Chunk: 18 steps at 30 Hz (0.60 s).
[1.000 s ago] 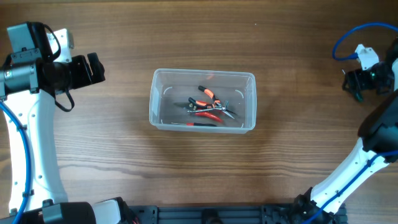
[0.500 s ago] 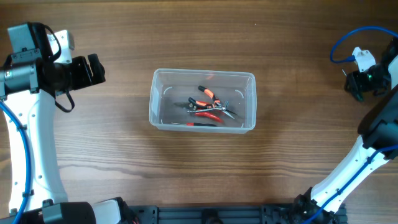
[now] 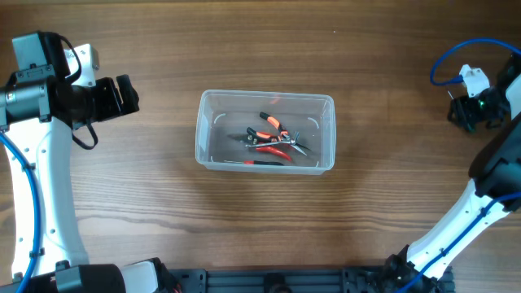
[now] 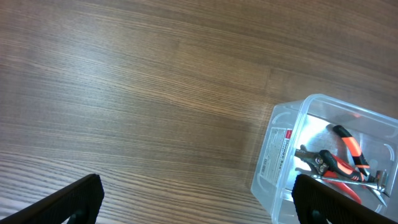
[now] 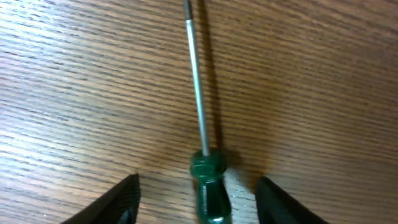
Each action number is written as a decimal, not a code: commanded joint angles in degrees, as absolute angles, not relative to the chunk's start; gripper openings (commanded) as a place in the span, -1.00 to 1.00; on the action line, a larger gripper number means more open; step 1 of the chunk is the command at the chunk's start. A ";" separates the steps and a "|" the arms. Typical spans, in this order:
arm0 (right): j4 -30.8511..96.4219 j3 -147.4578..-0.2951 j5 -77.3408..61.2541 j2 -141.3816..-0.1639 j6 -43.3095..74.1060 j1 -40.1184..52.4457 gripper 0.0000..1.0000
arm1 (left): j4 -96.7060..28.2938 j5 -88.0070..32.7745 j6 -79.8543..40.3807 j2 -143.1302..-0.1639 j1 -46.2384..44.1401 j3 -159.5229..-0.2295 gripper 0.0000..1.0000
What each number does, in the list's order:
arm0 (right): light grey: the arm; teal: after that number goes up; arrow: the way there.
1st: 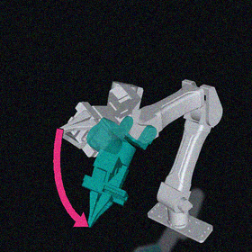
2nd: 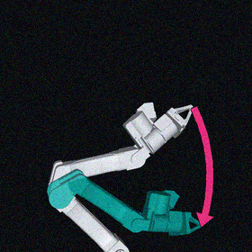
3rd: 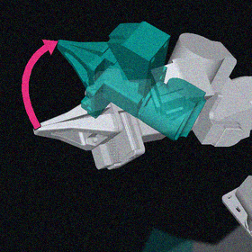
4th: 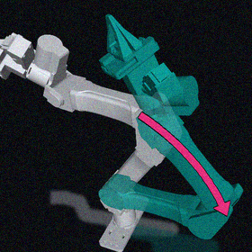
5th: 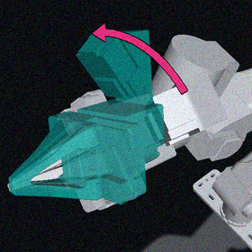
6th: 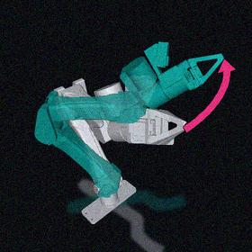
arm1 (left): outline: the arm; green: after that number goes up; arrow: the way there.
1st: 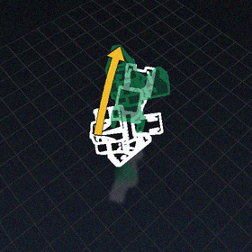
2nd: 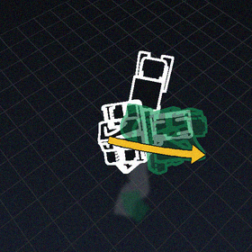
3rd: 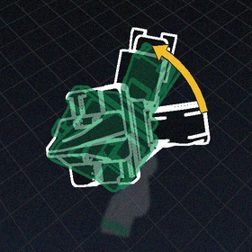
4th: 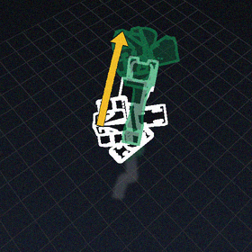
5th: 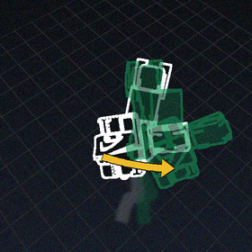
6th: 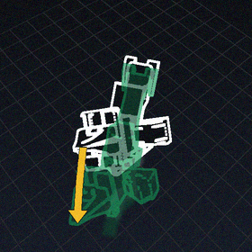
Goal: Pack container
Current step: 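Grasp the green-handled screwdriver with the right gripper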
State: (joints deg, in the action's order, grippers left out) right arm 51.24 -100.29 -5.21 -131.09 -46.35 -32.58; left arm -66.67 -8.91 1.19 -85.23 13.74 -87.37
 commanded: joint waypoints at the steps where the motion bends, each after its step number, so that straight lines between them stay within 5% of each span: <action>1: 51.35 -97.06 -3.88 -134.06 -46.35 -32.71 0.08 | -66.85 -9.82 0.84 -85.08 13.89 -87.37 0.99; 10: 51.20 -97.06 -4.01 -134.06 -46.09 -32.71 -0.59 | -66.87 -9.82 0.84 -85.08 13.89 -87.37 0.99; 13: 51.18 -97.06 -5.10 -134.06 -45.80 -32.69 -0.66 | -66.87 -9.82 0.84 -85.08 13.89 -87.39 1.00; 15: 50.76 -97.06 -5.26 -134.06 -44.27 -32.69 -0.91 | -66.85 -9.82 0.84 -85.08 13.89 -87.39 1.00; 18: 49.71 -97.25 -6.00 -133.97 -39.92 -32.58 -0.91 | -66.85 -9.82 0.86 -85.08 13.89 -87.39 0.99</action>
